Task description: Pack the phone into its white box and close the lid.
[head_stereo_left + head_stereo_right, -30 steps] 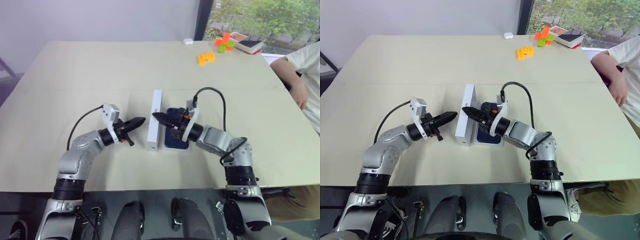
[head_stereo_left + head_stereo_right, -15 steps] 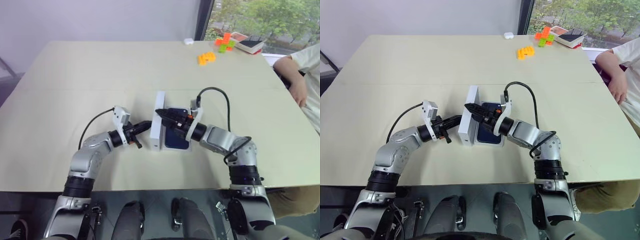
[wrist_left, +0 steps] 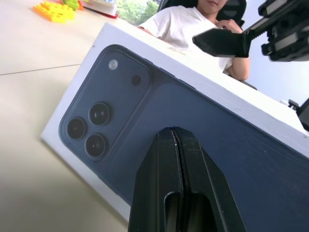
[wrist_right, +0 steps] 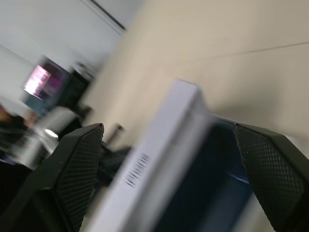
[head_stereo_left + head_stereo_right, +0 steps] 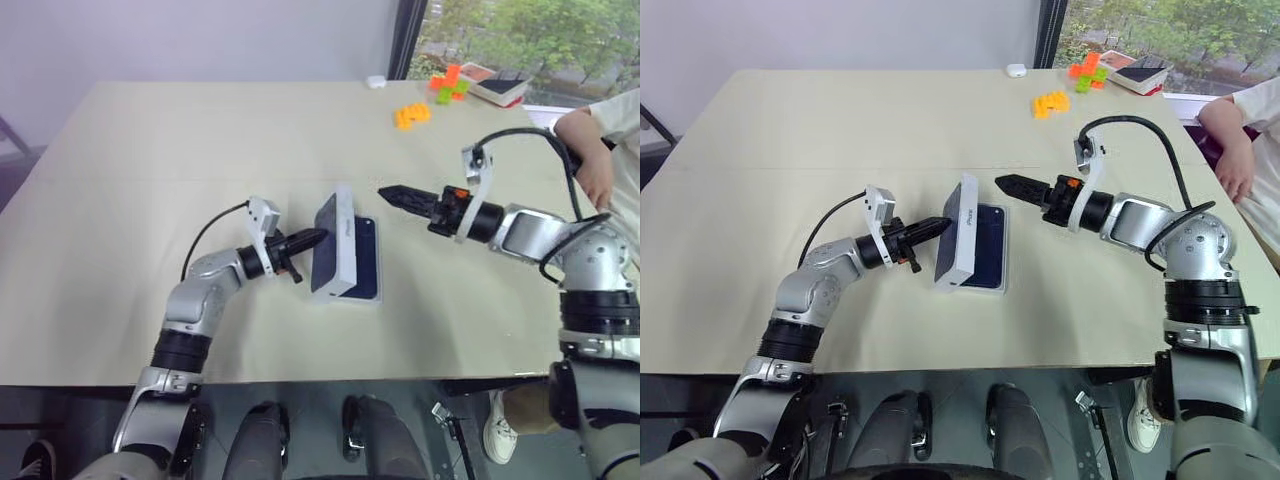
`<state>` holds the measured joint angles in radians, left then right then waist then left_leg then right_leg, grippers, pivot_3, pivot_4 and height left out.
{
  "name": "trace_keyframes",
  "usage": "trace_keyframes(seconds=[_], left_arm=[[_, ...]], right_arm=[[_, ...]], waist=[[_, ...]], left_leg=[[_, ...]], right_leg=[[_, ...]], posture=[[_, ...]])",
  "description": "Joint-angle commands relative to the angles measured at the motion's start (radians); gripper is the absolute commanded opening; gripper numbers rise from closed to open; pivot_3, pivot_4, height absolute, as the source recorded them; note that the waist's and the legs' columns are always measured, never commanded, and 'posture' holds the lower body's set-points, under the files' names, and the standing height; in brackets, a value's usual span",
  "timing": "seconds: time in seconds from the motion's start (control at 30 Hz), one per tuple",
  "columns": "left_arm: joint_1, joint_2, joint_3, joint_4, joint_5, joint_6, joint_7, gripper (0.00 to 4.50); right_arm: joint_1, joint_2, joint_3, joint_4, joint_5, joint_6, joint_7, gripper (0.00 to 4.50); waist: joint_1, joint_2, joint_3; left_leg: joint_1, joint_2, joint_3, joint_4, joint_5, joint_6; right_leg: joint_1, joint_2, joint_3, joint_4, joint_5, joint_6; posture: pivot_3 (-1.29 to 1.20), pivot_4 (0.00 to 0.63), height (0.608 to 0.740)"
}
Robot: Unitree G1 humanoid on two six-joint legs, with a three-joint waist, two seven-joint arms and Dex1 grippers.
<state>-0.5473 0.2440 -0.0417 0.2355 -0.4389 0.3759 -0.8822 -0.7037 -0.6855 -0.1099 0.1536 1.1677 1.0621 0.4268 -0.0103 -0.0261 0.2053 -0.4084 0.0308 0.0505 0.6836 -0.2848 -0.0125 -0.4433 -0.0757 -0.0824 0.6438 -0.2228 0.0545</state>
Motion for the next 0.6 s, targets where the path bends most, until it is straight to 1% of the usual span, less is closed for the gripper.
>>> trace_keyframes(seconds=[0.03,0.27,0.37,0.57,0.6], left_arm=[[-0.039,-0.033,-0.029,0.045,0.022,-0.044,-0.03,0.0],[-0.077,-0.066,-0.027,0.107,0.046,-0.087,-0.042,0.0],[-0.082,-0.061,-0.017,0.107,0.057,-0.115,-0.032,0.0],[-0.065,-0.004,0.033,0.025,0.034,-0.079,-0.011,0.0],[-0.058,0.009,0.039,0.015,0.035,-0.07,-0.006,0.0]], right_arm=[[-0.016,-0.014,0.019,-0.016,-0.105,-0.053,0.119,4.47],[0.022,-0.023,0.141,-0.086,-0.362,-0.186,0.267,4.47],[0.032,-0.021,0.18,-0.085,-0.487,-0.298,0.308,4.47],[0.041,0.001,0.194,-0.068,-0.602,-0.379,0.362,4.47],[0.041,0.006,0.186,-0.066,-0.611,-0.389,0.366,4.24]], waist=[[0.001,0.0,0.0],[0.002,0.0,0.0],[0.002,0.0,0.0],[0.001,0.0,0.0],[0.0,0.0,0.0]], left_leg=[[0.0,0.0,0.0,0.0,0.0,0.0],[0.0,0.0,0.0,0.001,0.0,0.0],[0.0,0.0,0.0,0.001,0.0,0.0],[0.0,0.0,0.0,0.001,0.0,0.0],[0.0,0.0,0.0,0.001,0.0,0.0]], right_leg=[[0.0,0.0,0.0,0.0,0.0,0.0],[0.0,0.0,0.0,0.0,0.0,0.0],[0.0,-0.001,0.0,0.0,0.0,0.0],[0.0,-0.002,0.0,0.0,0.0,0.0],[0.0,-0.002,0.0,0.001,0.0,0.0]], posture=[[0.0,0.15,0.74],[0.0,0.15,0.74],[0.0,0.15,0.74],[0.0,0.15,0.74],[0.0,0.15,0.74]])
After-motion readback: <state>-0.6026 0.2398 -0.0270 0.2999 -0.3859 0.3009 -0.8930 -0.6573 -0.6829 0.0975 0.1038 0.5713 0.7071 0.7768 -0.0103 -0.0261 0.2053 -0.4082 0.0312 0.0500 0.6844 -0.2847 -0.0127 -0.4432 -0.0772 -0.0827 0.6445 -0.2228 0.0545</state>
